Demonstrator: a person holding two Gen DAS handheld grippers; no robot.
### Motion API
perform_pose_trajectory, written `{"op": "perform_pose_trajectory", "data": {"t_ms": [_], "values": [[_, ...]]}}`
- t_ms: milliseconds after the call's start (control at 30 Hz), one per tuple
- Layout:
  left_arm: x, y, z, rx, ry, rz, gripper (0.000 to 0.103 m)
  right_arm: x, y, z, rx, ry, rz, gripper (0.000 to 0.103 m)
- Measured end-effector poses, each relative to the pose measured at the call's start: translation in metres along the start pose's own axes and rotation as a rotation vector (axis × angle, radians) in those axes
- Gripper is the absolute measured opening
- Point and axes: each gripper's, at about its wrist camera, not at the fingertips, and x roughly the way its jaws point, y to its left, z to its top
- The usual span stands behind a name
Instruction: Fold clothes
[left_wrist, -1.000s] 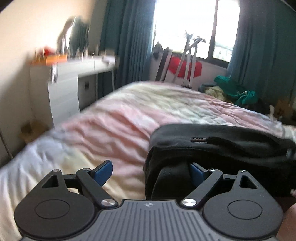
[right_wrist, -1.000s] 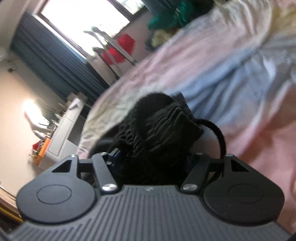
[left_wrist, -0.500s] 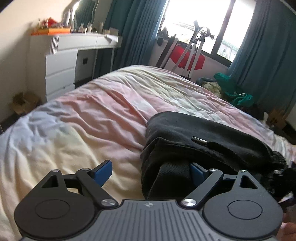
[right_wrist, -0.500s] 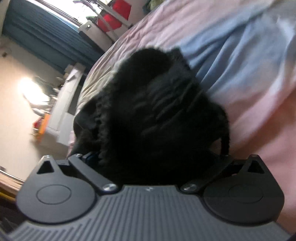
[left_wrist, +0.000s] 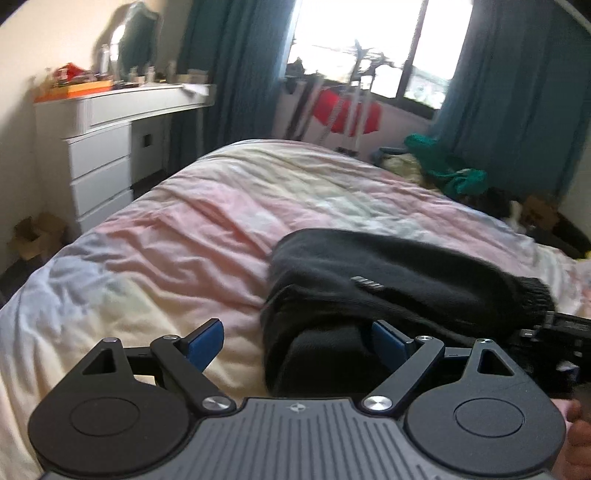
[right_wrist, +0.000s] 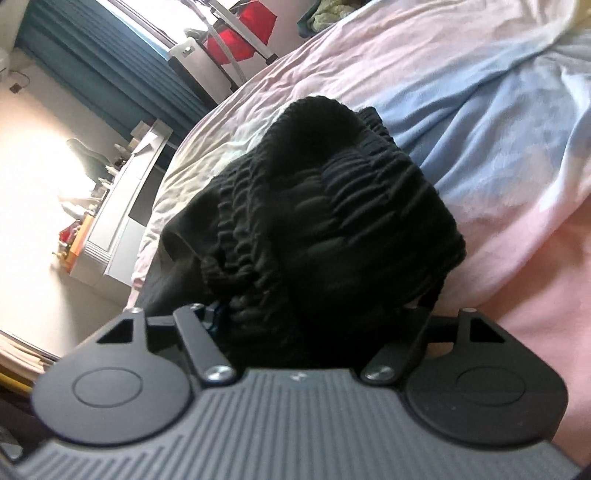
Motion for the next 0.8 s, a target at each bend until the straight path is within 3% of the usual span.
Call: {"op": "perform_pose_trajectory", "data": {"t_ms": [100, 167, 267, 400, 533, 633, 733, 800], "values": [[-0.024, 0.009, 0.008, -0.022, -0.061, -0.152, 0.103, -0.005, 0.001, -0.001, -0.002, -0.006, -0.003, 0.073], [-0.034, 0.022, 0.013, -0.080, -0.096, -0.253, 0.103, -0.008, 0.005, -0.002, -0.017, -0.014, -0.014, 0.072], [-0.018, 0.047, 0.020, -0.222, -0.068, -0.338, 0.103, -0.008, 0.015, -0.002, -0.034, -0.033, -0.021, 0.072], [0.040, 0.078, 0.028, -0.399, 0.099, -0.340, 0.103, -0.008, 0.015, -0.005, -0.026, -0.052, -0.025, 0.072], [0.092, 0.088, 0.027, -0.487, 0.233, -0.327, 0.103, -0.005, 0.016, -0.008, -0.033, -0.071, -0.030, 0.073], [0.113, 0.079, 0.020, -0.468, 0.289, -0.335, 0.101, 0.000, 0.018, -0.006, -0.041, -0.066, -0.052, 0.074], [0.117, 0.061, 0.016, -0.408, 0.313, -0.380, 0.098, 0.005, 0.019, -0.005, -0.039, -0.066, -0.068, 0.074], [0.115, 0.052, 0.013, -0.363, 0.303, -0.359, 0.096, 0.006, 0.017, -0.007, -0.035, -0.071, -0.072, 0.074]]}}
